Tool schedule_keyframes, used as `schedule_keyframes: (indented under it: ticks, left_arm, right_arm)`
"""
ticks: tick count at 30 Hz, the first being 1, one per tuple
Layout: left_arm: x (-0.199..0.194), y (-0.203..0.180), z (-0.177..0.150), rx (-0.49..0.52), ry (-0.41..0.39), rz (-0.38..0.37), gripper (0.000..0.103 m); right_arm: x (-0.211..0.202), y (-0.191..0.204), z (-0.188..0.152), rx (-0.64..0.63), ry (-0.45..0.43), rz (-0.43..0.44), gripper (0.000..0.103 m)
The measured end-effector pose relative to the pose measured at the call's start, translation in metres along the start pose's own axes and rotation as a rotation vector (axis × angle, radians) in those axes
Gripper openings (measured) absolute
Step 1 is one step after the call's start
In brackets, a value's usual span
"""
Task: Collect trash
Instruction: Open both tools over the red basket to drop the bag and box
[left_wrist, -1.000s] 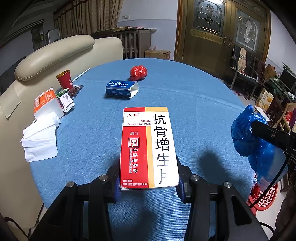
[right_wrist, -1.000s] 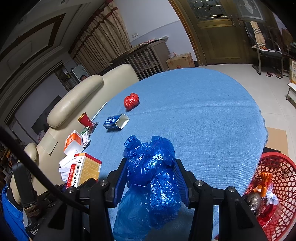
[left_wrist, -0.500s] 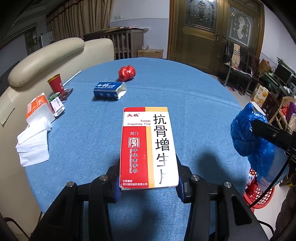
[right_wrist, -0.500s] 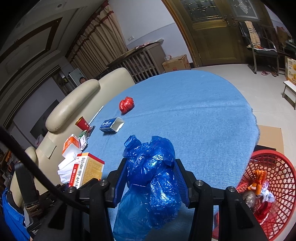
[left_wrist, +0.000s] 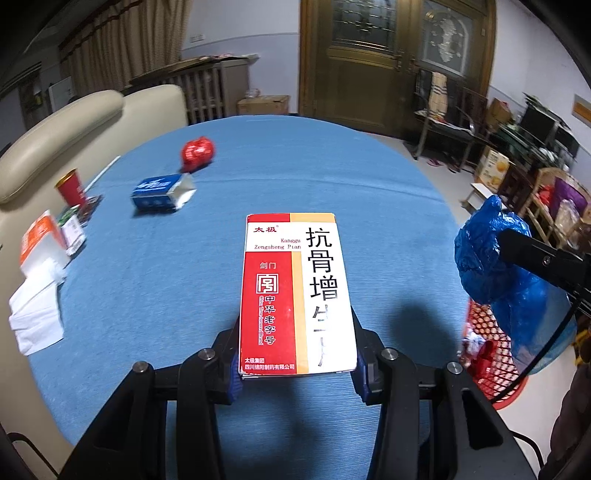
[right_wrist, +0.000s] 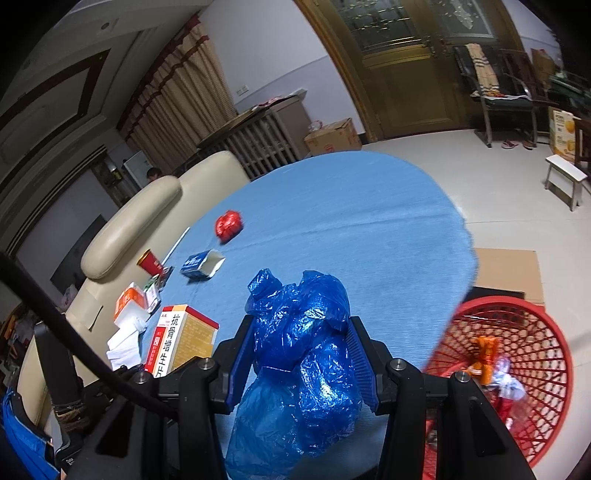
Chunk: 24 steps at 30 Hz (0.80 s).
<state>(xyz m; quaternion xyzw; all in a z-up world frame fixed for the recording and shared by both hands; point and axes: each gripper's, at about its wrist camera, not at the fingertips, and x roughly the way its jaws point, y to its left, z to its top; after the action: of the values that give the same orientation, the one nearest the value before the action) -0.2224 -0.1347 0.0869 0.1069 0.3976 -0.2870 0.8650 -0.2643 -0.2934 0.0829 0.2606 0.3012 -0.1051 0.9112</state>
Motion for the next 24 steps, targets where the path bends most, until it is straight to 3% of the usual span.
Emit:
schedule_keyframes:
  ticks: [13, 24]
  left_arm:
    - [0.011, -0.085, 0.015, 0.161, 0.014, -0.128, 0.048]
    - [0.028, -0.17, 0.014, 0.313, 0.062, -0.247, 0.048]
  right_arm:
    - [-0.052, -0.102, 0.002, 0.126, -0.054, -0.171, 0.052]
    - [-0.075, -0.168, -0.01, 0.204, -0.027, -0.258, 0.052]
